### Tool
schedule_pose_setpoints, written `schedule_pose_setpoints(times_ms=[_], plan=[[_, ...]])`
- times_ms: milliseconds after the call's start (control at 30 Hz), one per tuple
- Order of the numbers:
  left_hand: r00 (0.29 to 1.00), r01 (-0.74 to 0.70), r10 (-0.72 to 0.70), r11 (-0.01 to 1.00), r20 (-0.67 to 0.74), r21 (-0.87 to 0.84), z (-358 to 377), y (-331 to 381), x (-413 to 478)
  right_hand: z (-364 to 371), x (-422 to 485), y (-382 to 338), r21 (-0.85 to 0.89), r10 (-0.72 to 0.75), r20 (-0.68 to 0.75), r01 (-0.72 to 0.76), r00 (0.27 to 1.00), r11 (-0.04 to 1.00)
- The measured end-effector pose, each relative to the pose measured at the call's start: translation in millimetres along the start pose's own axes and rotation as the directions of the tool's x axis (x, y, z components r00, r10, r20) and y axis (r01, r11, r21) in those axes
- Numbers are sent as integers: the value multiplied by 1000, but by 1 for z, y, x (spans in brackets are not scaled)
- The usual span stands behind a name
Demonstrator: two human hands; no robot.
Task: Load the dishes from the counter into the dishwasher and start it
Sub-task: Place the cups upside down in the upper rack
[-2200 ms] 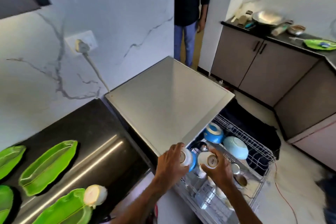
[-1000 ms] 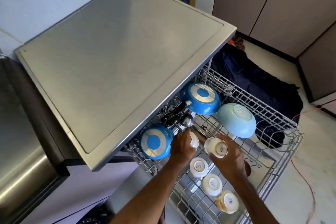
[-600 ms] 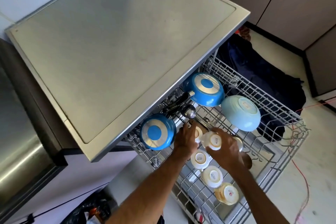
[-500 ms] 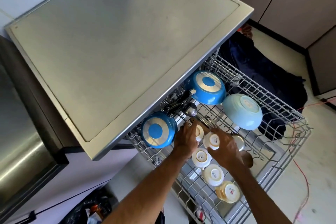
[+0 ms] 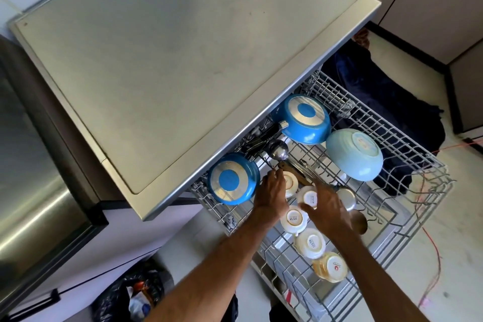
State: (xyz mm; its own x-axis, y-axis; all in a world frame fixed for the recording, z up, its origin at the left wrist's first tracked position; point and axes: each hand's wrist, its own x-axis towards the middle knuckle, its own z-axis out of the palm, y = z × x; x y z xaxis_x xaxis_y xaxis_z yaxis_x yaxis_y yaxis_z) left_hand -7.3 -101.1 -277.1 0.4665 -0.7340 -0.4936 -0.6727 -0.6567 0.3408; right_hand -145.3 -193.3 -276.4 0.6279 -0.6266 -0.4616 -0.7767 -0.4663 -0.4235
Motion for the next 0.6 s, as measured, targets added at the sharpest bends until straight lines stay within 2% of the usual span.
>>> schedule_pose_setpoints(times_ms=[133, 467, 600], plan=[[1000, 2, -2, 1000, 10, -4, 3, -1, -3, 7, -9, -1, 35, 18, -138, -14, 990, 999], [994, -11, 4, 997, -109, -71, 0, -2, -23, 16, -15, 2, 108, -48, -197, 70, 979, 992], [970, -73, 48, 993, -240, -97, -8, -9, -42, 15, -30, -12, 122, -41, -288, 79, 957, 989]])
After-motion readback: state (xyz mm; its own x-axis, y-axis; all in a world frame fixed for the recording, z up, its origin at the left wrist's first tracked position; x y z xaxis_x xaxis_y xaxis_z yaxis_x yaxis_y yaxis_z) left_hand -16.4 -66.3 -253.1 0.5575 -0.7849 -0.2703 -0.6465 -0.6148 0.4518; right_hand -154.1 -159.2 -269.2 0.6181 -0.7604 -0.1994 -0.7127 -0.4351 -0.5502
